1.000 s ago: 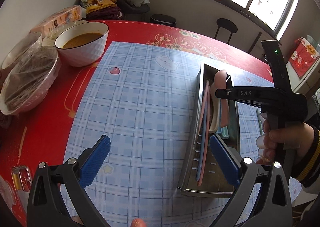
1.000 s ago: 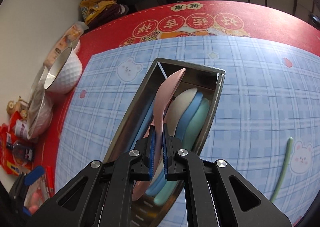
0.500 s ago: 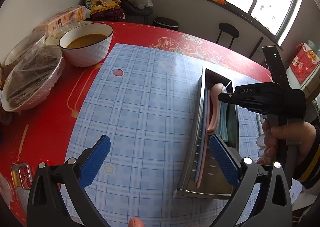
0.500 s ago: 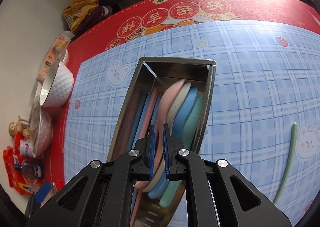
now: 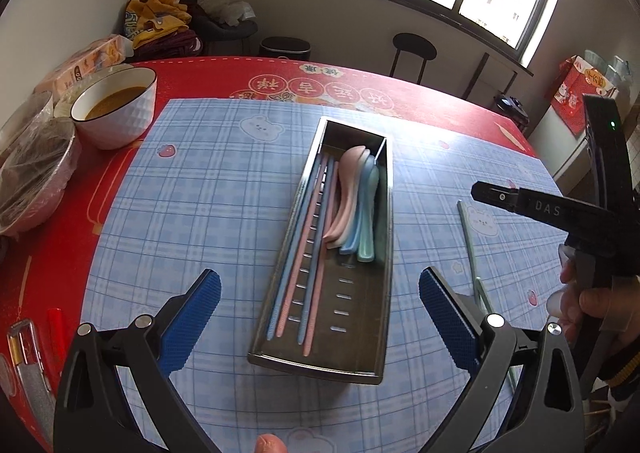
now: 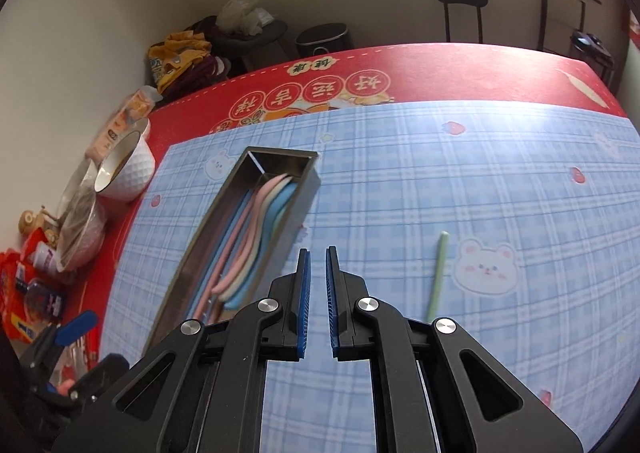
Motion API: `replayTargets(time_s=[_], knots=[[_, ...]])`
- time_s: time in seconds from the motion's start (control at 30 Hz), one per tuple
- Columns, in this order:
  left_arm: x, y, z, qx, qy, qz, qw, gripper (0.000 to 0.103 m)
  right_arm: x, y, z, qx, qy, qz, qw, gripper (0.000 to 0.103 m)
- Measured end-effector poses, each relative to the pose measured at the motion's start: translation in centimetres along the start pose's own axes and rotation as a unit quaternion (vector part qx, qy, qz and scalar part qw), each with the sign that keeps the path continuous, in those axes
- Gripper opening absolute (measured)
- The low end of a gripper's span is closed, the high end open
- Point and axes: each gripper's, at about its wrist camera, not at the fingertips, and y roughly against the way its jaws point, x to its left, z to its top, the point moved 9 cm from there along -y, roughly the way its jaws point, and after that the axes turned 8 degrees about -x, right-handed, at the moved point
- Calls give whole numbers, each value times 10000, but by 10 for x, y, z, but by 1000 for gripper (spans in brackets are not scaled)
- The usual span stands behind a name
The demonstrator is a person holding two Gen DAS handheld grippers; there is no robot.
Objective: Organize utensils
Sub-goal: 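Close the right tool on one green chopstick and lift it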
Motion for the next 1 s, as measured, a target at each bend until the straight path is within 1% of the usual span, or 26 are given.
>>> replayTargets(time_s=[0.17, 0.27, 0.37, 0.43, 0.5, 0.57, 0.6, 0.63, 0.7, 0.9, 1.0], knots=[[-32, 7, -8, -11, -92, -52, 9999, 97, -47, 30, -30, 50, -115, -121, 9998, 9], [-52, 9, -12, -26, -190, -40, 9998, 97, -76, 44, -54, 145, -229, -197, 9994, 9], [-68, 7, -17, 6, -256, -8, 9997, 97, -102, 54, -81, 316, -428, -246, 9983, 9], [-79, 6, -21, 40, -329, 31, 9994, 97, -110, 59, -99, 435, -338, -288, 9981, 9], [-87, 3, -25, 100, -335, 40, 9994, 97, -110, 62, -113, 561, -138, -286, 9979, 9], [-94, 1, -30, 166, -355, 56, 9992, 97, -106, 62, -124, 680, 16, -182, 9975, 9], [-97, 0, -33, 197, -381, 63, 9991, 97, -103, 62, -128, 723, 72, -115, 9973, 11], [-99, 0, -34, 217, -402, 68, 9989, 97, -99, 63, -131, 745, 137, -40, 9971, 18], [-102, 1, -37, 229, -444, 79, 9987, 97, -91, 63, -135, 759, 288, 108, 9966, 29], [-95, 9, -43, 253, -412, 245, 9985, 97, -69, 58, -144, 924, 660, 392, 9928, 29], [-85, 14, -45, 261, -326, 388, 9984, 97, -65, 51, -151, 1111, 786, 323, 9902, 29]])
